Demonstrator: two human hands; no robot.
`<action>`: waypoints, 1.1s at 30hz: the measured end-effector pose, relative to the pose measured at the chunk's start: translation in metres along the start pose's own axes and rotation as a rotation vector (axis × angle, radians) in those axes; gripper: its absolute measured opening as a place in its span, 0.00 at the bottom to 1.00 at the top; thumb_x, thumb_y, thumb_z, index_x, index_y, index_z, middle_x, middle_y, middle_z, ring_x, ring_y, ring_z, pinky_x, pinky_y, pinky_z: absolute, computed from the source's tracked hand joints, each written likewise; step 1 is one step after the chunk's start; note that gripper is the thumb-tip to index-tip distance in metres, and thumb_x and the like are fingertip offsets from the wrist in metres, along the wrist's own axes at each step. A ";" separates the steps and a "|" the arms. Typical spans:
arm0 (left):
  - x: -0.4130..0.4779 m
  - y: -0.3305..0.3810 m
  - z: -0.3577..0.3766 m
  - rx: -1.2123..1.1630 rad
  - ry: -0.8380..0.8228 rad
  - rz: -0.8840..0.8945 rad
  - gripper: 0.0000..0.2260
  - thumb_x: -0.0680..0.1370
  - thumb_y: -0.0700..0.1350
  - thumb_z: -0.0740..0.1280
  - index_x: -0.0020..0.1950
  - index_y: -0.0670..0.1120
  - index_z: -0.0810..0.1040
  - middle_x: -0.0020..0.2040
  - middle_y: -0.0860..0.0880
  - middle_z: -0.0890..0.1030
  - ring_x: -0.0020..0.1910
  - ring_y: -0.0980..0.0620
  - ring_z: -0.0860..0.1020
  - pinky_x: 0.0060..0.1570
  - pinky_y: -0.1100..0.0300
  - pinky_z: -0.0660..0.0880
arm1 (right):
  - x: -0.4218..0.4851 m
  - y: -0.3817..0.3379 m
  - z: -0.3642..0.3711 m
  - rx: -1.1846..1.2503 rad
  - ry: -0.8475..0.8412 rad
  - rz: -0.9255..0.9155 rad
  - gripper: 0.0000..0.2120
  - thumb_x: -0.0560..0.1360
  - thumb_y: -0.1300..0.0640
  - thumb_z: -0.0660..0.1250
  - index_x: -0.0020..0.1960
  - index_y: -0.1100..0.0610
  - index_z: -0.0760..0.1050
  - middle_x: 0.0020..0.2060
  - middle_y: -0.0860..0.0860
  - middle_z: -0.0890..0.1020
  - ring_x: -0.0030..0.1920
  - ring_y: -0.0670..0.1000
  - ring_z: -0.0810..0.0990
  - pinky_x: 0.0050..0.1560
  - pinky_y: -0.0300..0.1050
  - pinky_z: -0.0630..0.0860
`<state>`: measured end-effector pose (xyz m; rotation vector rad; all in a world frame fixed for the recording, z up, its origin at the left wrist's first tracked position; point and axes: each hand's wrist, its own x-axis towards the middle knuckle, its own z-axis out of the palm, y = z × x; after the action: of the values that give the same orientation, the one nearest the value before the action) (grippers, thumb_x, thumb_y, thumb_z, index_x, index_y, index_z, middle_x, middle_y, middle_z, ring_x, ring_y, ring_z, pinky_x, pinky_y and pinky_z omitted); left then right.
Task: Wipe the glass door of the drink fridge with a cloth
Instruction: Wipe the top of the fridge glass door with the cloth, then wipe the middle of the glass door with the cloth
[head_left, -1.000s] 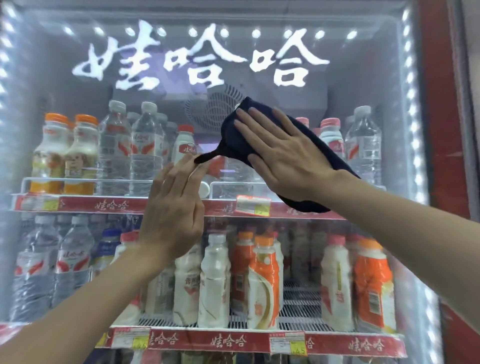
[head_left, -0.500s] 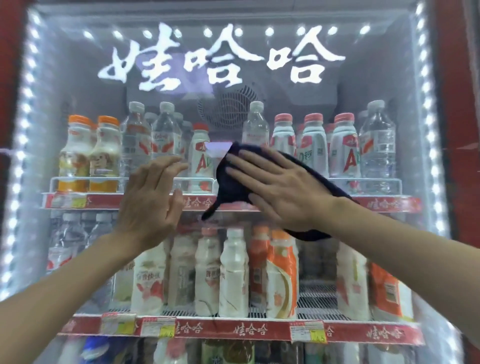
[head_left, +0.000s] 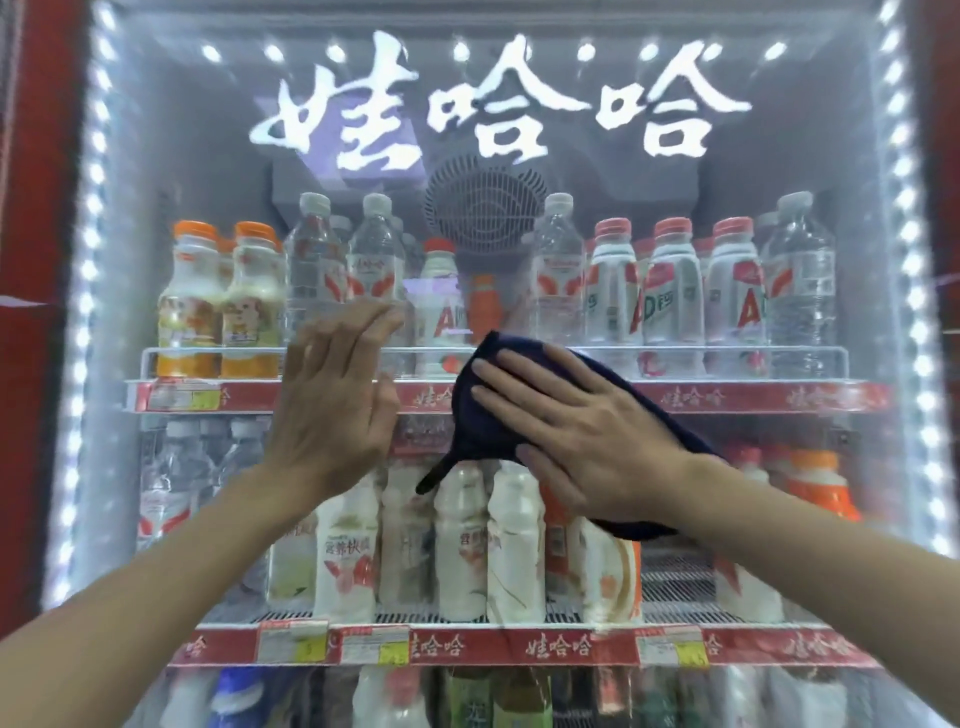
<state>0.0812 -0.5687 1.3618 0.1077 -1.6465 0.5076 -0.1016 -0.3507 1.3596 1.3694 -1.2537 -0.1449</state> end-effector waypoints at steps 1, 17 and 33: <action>-0.002 -0.009 -0.003 0.009 0.013 -0.034 0.24 0.77 0.42 0.59 0.73 0.40 0.69 0.72 0.43 0.70 0.71 0.44 0.67 0.72 0.46 0.61 | 0.005 0.014 -0.004 -0.003 -0.014 -0.061 0.28 0.86 0.47 0.50 0.84 0.54 0.50 0.83 0.51 0.51 0.83 0.52 0.46 0.82 0.56 0.46; -0.012 -0.028 -0.009 -0.078 0.095 -0.066 0.24 0.78 0.40 0.59 0.75 0.40 0.68 0.74 0.41 0.69 0.74 0.43 0.65 0.76 0.50 0.58 | 0.039 -0.054 0.010 0.045 0.051 0.130 0.29 0.86 0.48 0.49 0.84 0.56 0.50 0.83 0.52 0.51 0.83 0.53 0.45 0.82 0.59 0.49; -0.016 -0.066 -0.020 -0.080 0.101 -0.047 0.22 0.77 0.38 0.62 0.72 0.39 0.71 0.71 0.41 0.71 0.73 0.43 0.65 0.76 0.46 0.59 | 0.102 -0.047 -0.001 0.013 0.191 0.444 0.29 0.85 0.49 0.49 0.83 0.58 0.53 0.83 0.54 0.53 0.83 0.54 0.48 0.81 0.61 0.51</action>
<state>0.1259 -0.6235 1.3646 0.0605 -1.5601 0.4042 -0.0323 -0.4368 1.3821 1.0576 -1.3638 0.2963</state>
